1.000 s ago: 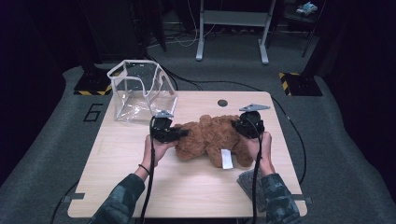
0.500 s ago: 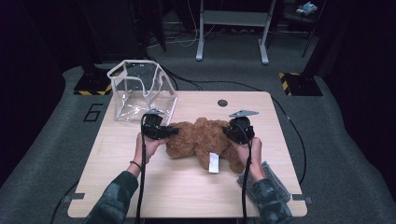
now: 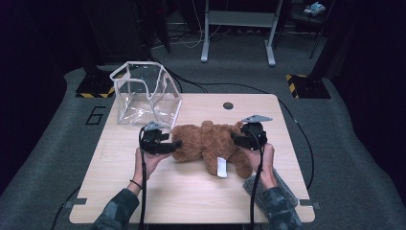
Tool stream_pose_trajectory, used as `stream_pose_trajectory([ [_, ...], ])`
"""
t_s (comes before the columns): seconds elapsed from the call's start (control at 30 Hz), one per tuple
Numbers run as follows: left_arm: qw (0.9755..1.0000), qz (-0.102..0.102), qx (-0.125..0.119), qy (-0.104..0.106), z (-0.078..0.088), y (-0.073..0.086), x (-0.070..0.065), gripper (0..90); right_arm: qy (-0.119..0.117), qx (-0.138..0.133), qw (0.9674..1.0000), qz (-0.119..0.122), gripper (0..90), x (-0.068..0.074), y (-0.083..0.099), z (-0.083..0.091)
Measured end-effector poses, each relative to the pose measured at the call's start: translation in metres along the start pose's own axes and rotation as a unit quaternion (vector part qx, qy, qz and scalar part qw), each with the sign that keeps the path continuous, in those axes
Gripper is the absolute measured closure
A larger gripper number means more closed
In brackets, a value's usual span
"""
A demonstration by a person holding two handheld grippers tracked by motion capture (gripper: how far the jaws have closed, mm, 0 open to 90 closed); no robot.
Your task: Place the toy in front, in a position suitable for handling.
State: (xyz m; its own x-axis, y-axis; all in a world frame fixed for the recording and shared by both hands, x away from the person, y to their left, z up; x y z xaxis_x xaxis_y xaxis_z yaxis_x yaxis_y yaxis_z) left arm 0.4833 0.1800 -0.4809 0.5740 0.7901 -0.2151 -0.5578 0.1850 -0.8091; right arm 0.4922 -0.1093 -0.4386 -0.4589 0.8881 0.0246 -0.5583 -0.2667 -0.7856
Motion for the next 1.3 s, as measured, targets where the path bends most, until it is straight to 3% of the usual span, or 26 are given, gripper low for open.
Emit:
stream_pose_trajectory([
  [0.17, 0.9999, -0.011, -0.006, -0.008, 0.002, 0.018, -0.006, 28.4, 0.009, 0.001, 1.0, 0.001, 34.1, -0.005, 0.008, 0.01],
  [0.37, 0.9997, -0.021, -0.002, -0.008, -0.002, 0.037, -0.014, 28.7, 0.007, 0.008, 0.9999, 0.001, 26.0, -0.011, 0.025, 0.021],
  [0.5, 0.9994, -0.026, -0.004, -0.02, -0.008, 0.052, -0.02, 35.7, 0.01, 0.013, 0.9999, 0.003, 19.5, -0.016, 0.042, 0.032],
  [0.63, 0.9992, -0.023, -0.017, -0.026, -0.012, 0.06, -0.019, 53.1, 0.017, 0.023, 0.9996, -0.002, 19.4, -0.021, 0.06, 0.04],
  [0.77, 0.9993, -0.016, -0.029, -0.017, -0.014, 0.061, -0.017, 61.5, 0.028, 0.03, 0.9991, -0.011, 19.1, -0.026, 0.077, 0.044],
  [0.8, 0.9992, -0.02, -0.029, -0.017, -0.015, 0.062, -0.016, 69.9, 0.027, 0.037, 0.9988, -0.015, 18.5, -0.03, 0.09, 0.047],
  [0.83, 0.9992, -0.02, -0.029, -0.017, -0.015, 0.062, -0.016, 72.0, 0.027, 0.037, 0.9988, -0.015, 18.5, -0.03, 0.09, 0.047],
  [0.87, 0.9991, -0.018, -0.036, -0.013, -0.015, 0.062, -0.014, 75.3, 0.035, 0.05, 0.998, -0.018, 16.9, -0.033, 0.102, 0.05],
  [0.97, 0.999, -0.02, -0.039, -0.012, -0.015, 0.062, -0.012, 81.3, 0.036, 0.056, 0.9975, -0.023, 16.4, -0.037, 0.114, 0.051],
  [1.03, 0.999, -0.023, -0.038, -0.005, -0.015, 0.063, -0.01, 83.6, 0.035, 0.07, 0.9964, -0.031, 15.5, -0.041, 0.133, 0.053],
  [1.3, 0.9987, -0.021, -0.047, -0.002, -0.018, 0.068, -0.003, 84.7, 0.034, 0.1, 0.9936, -0.04, 20.0, -0.045, 0.172, 0.054],
])
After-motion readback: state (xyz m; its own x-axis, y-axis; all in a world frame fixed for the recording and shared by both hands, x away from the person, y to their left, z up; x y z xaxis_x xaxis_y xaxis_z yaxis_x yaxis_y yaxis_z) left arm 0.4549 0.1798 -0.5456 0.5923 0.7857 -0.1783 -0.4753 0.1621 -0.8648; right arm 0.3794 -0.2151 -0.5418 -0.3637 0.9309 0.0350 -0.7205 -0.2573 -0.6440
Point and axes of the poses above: each handheld gripper's, and its own axes: z roughly backward along the jaws, y roughly out of its underside, x roughly to its left, the point moved 6 cm from there along -z, roughly forward along the jaws
